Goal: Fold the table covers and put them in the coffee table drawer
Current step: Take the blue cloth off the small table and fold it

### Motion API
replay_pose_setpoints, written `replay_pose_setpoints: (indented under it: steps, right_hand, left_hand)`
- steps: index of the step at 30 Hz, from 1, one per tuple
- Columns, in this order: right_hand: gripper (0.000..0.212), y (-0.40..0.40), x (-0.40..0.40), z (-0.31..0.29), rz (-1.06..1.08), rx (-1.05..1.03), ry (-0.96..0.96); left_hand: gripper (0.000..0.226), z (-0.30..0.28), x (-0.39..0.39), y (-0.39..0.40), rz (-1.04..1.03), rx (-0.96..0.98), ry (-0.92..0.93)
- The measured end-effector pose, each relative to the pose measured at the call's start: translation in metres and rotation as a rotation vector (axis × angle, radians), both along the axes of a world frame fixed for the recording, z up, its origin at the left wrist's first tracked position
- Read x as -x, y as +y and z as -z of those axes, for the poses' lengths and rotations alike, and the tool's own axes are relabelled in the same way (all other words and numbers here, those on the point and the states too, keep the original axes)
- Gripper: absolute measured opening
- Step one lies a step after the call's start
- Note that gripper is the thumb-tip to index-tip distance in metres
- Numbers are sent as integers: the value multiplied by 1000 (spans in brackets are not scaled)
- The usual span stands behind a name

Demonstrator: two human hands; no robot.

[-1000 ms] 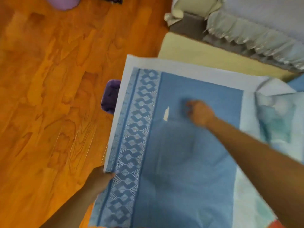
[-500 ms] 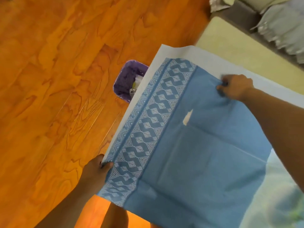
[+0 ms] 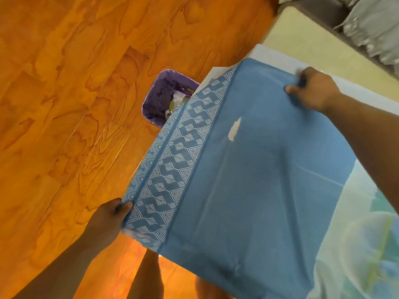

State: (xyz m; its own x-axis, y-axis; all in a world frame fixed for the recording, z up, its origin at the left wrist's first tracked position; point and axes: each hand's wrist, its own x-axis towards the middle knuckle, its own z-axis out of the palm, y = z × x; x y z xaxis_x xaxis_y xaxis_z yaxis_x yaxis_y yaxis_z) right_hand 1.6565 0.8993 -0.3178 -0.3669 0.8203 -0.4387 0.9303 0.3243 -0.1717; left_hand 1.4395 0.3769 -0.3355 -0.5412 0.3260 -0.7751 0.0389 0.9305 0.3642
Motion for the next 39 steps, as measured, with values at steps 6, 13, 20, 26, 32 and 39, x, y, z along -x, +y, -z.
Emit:
replay_pose_setpoints:
  steps: [6,13,20,26,32,39]
  right_hand:
    - [27,14,-46,-21,15,-102,-89]
    - [70,68,-31,-11,80,-88,-184]
    - [38,45,-110,7,99,-185,-372]
    - [52,68,-93,1,145,-439,-318]
    - [56,-132,-109,10,-162,-303,226]
    - [13,-429,-218,-44,1022,236,172]
  left_hand:
    - [51,-8,0,-6,1,-36,47]
    - [36,-14,1,-6,-150,-45,43]
    - [38,-6,-14,-9,-47,46,261]
    - [47,-12,-4,7,-42,23,442]
    - [33,-24,-7,12,-69,75,257]
    - [41,-49,-10,-14,89,284,135]
